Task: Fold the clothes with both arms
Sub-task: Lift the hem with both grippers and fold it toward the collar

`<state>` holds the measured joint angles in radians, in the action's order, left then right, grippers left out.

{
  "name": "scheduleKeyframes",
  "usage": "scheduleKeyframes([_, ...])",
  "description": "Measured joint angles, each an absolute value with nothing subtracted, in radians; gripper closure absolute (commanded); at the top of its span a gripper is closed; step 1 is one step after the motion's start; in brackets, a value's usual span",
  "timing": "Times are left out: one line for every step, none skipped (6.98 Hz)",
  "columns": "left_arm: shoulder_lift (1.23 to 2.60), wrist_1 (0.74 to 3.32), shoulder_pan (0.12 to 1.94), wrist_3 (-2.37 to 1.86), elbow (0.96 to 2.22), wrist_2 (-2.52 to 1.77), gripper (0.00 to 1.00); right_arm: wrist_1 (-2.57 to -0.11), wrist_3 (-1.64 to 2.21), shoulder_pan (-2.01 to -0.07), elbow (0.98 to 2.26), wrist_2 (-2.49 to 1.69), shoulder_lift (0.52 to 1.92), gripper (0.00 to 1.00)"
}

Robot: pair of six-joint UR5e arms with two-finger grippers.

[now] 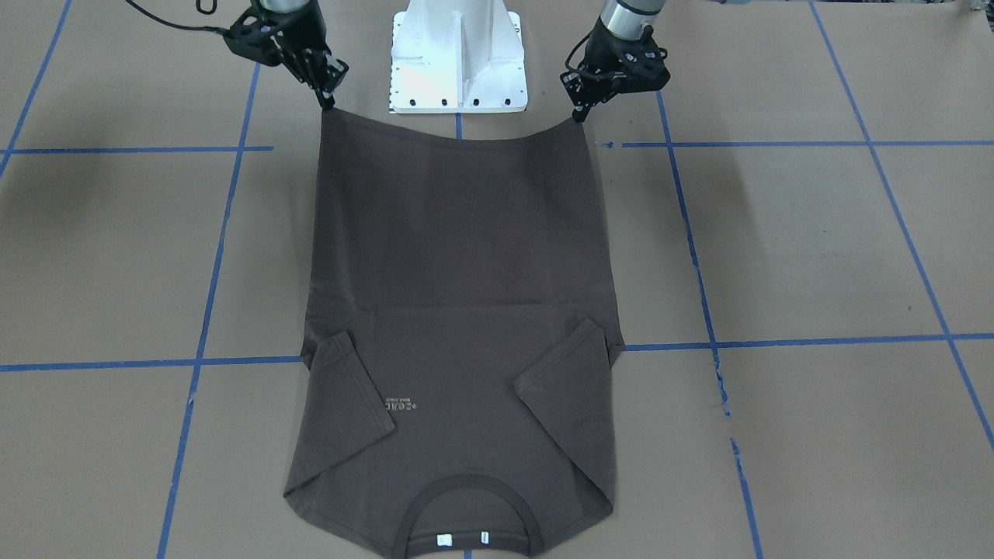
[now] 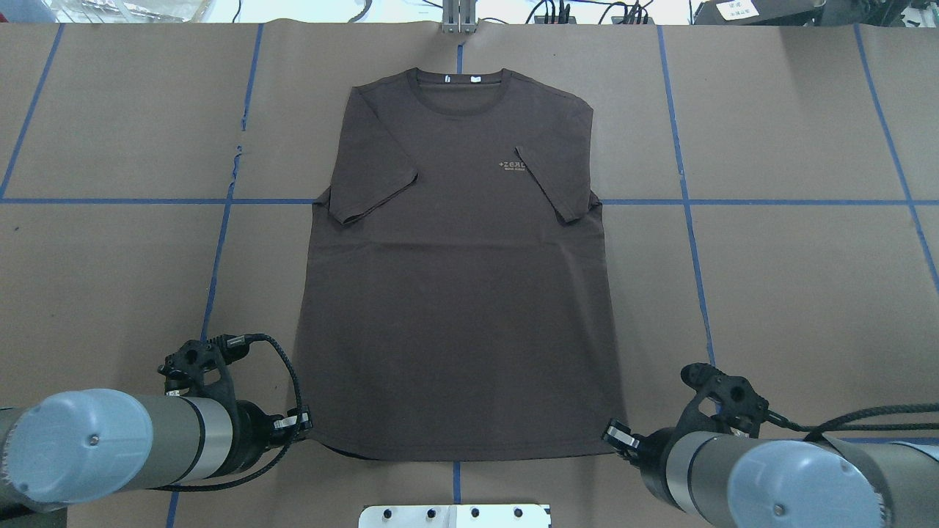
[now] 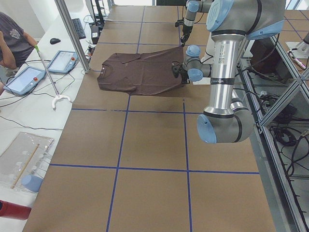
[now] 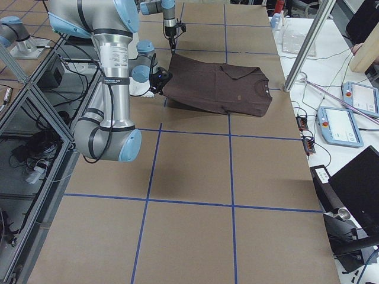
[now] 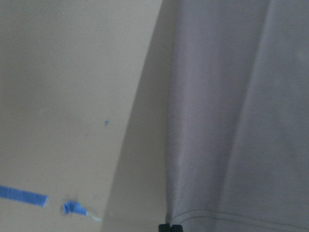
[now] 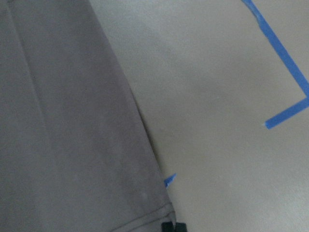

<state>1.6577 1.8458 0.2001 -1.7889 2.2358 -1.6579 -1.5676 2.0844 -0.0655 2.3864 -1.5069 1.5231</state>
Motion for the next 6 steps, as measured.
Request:
scheduleKeyframes([1.657,1.83,0.199,-1.804,2.273,-1.661,1.0,-1.603,2.094,-0.052,2.447,-1.499,1.536,1.0])
scheduleKeyframes([1.665,1.816,0.209,-1.803,2.297,-1.663,1.0,-1.626,2.089,-0.075,2.473,-1.488,1.53,1.0])
scheduleKeyframes([1.703,1.81,0.257,-1.772,2.29,-1.664,1.0,-1.636,2.056,-0.133,2.457,-1.486,1.499,1.0])
scheduleKeyframes([1.782,1.809,0.338,-1.718,2.225,-1.666,1.0,-1.64,1.981,-0.219,2.388,-1.497,1.427,1.0])
scheduleKeyframes([1.882,1.813,0.418,-1.672,2.094,-1.666,1.0,-1.639,1.879,-0.337,2.28,-1.543,1.34,1.0])
scheduleKeyframes([1.98,1.839,0.492,-1.635,1.943,-1.664,1.0,-1.632,1.775,-0.457,2.157,-1.614,1.262,1.0])
